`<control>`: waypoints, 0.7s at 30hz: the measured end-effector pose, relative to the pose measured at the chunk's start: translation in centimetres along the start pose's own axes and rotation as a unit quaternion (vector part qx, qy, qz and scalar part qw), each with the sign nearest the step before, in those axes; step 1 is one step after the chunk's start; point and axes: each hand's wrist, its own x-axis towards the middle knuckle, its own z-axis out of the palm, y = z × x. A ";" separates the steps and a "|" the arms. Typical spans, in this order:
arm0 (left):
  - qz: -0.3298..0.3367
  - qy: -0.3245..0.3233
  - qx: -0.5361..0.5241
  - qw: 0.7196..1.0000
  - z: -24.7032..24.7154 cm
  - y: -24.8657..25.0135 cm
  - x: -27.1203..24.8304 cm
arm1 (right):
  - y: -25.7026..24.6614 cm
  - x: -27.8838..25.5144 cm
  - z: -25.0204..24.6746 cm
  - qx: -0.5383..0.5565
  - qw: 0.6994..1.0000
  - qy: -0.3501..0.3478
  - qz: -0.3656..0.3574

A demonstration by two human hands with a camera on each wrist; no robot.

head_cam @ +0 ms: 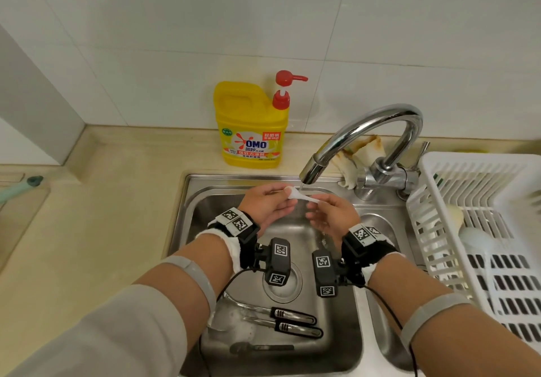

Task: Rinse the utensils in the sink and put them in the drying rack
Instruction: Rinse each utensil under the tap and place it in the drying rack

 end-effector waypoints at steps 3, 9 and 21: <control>0.002 -0.010 0.032 0.999 0.9 -0.1 0.1 | 0.1 0.0 -1.2 -0.228 0.970 -0.004 -0.089; 0.008 -0.004 0.080 0.997 1.4 0.5 -0.6 | -0.3 -1.4 -0.6 -0.324 0.930 -0.029 -0.173; -0.006 0.017 0.351 0.936 1.1 -1.5 -4.3 | -0.5 -4.8 -2.3 -0.378 0.906 -0.056 -0.181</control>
